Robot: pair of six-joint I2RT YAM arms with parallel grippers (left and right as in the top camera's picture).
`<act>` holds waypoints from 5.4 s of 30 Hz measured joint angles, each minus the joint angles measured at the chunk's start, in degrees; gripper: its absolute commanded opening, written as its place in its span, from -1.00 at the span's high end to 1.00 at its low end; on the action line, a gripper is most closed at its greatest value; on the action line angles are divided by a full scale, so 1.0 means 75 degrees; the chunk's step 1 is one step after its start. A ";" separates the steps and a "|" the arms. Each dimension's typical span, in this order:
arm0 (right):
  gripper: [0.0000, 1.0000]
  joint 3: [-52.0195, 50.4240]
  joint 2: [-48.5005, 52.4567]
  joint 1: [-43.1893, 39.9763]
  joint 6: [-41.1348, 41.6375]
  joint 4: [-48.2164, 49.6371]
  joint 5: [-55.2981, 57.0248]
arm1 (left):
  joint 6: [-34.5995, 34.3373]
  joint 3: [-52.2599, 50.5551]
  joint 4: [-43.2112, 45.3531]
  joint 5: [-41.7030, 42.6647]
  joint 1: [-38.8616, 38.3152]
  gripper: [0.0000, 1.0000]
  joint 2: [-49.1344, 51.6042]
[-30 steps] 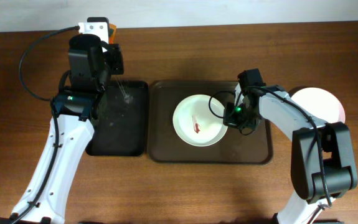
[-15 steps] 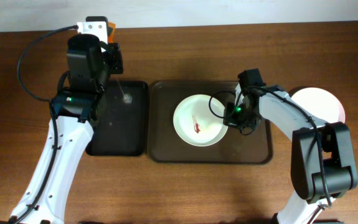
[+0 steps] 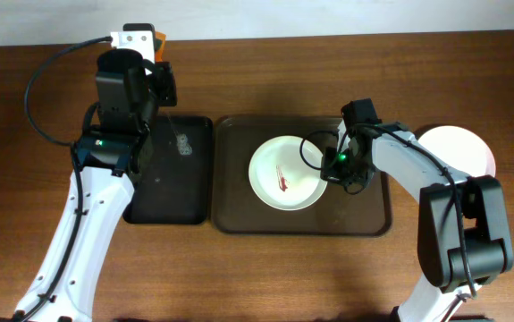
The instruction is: Clean dirty plates on tray and stack at the side
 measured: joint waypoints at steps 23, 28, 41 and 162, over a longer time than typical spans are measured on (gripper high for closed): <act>0.92 0.0000 0.0000 0.0000 0.0000 0.0000 0.0006 | -0.0644 -0.0012 -0.4736 0.1247 0.0000 1.00 0.2661; 0.92 0.0000 0.0000 0.0000 0.0000 0.0000 0.0003 | -0.0670 -0.0012 -0.4744 0.1475 0.0000 1.00 0.2658; 0.92 0.0003 0.0000 0.0000 -0.0003 0.0000 0.0000 | -0.0105 0.0912 -0.3885 0.4430 -0.0268 1.00 0.2614; 0.92 0.0003 -0.3112 0.0020 -0.1746 -0.0248 0.3520 | -0.1317 -0.1804 -0.1775 0.0778 -0.0175 -0.31 0.2856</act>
